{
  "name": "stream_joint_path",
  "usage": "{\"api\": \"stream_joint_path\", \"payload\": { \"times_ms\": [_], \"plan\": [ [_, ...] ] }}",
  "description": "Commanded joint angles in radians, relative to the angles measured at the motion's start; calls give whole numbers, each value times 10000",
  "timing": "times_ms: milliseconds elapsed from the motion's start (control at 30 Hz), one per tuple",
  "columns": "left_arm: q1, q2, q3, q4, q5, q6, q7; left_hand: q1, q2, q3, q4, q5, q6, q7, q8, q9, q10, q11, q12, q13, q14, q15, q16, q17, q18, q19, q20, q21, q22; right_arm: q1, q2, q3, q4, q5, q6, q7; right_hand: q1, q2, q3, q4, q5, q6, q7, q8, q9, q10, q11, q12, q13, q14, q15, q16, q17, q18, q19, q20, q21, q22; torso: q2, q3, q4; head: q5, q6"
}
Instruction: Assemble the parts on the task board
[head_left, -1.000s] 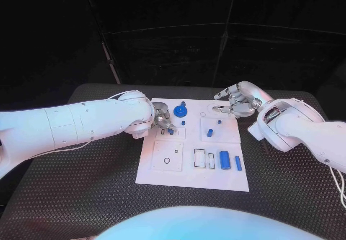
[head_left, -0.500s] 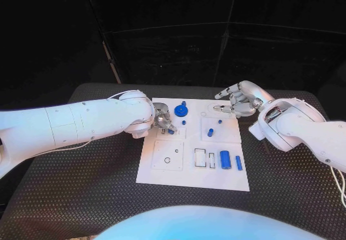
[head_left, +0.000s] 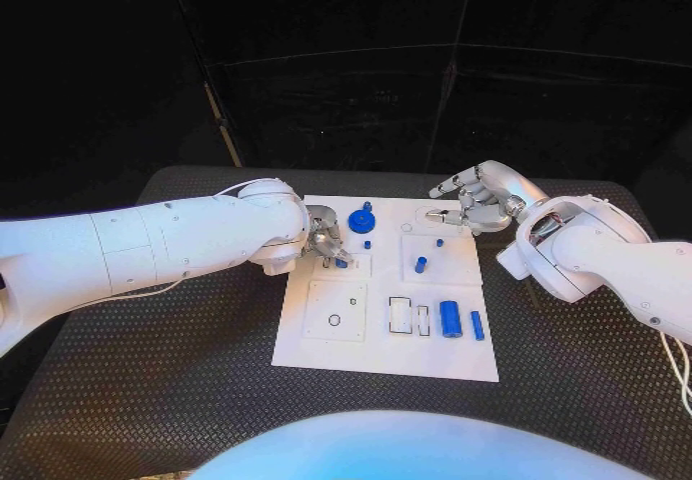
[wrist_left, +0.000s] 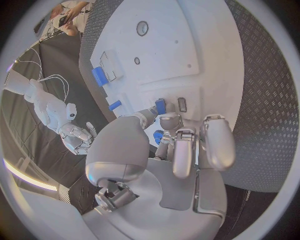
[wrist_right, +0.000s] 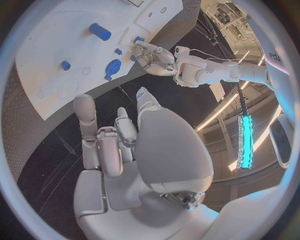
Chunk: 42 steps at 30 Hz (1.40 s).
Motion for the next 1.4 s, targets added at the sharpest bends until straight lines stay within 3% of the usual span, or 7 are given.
{"api": "stream_joint_path", "payload": {
  "times_ms": [33, 833, 1400],
  "plan": [
    [-24, 54, -22, -37, -57, 425, -100, -12, -43, 1760, -1660, 50, 35, -105, 68, 46, 81, -22, 59, 28, 1038, -63, 31, 2634, -158, 8, -42, -14, 15, 17, 13, 8, 17, 18, 40, 51, -37, 9, -47, -3, 69, 18, -9, 34, -17, -46, -2, -31, -9, 650, -63, -61, 999, 167, -97, 1, -48, -8, 0, 1, -4, 8, -1],
    [-21, 369, -21, -438, -46, 772, -125, -1137, -187, 1167, -964, 39, 484, -339, 250, 269, 370, -196, 397, 426, 1038, -202, 31, 2634, -168, 47, -158, -10, 110, 17, 27, 8, 14, 18, 62, 65, -48, 7, -61, -5, 67, 20, -11, 38, -17, -57, -4, -45, -29, 646, -65, -71, 978, 171, -106, 0, -64, -34, -1, 5, 5, -36, -45],
    [-21, 430, -21, -621, -46, 757, -116, -2035, -276, -54, -272, 33, 728, -414, 321, 497, 515, -259, 622, 687, 1038, -260, 31, 2634, -187, 94, -219, -6, 205, 16, 31, 8, 4, 85, 109, 149, -114, -29, -130, 3, 67, 5, -10, 44, -23, -91, -2, -83, -81, 624, -67, -119, 880, 195, -175, -4, -158, -192, 0, 1, 3, -72, -38]
  ]
}}
